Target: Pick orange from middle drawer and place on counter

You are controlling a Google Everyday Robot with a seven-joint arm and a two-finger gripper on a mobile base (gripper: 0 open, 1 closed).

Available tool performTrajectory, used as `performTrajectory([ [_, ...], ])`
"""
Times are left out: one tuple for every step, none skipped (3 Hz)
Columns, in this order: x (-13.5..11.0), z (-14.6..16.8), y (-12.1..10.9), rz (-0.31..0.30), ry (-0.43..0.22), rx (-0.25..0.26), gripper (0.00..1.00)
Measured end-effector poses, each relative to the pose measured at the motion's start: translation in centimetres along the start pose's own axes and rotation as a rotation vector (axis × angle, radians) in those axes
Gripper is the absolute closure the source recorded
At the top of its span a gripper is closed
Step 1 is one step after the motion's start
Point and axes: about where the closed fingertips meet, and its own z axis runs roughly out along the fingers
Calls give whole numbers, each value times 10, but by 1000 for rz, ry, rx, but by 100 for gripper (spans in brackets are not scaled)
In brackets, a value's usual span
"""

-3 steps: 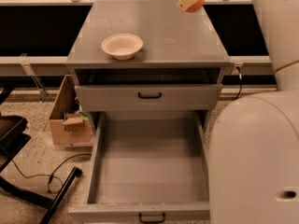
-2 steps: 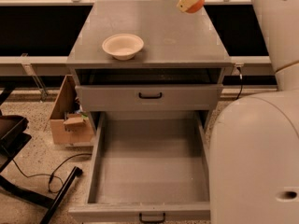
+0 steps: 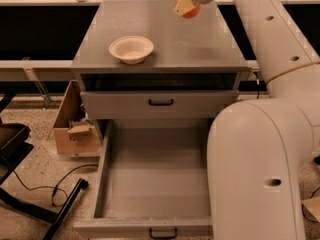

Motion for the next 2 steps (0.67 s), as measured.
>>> performTrajectory([
  [-3, 42, 1, 52, -44, 9, 100],
  [6, 98, 8, 143, -98, -13, 100],
])
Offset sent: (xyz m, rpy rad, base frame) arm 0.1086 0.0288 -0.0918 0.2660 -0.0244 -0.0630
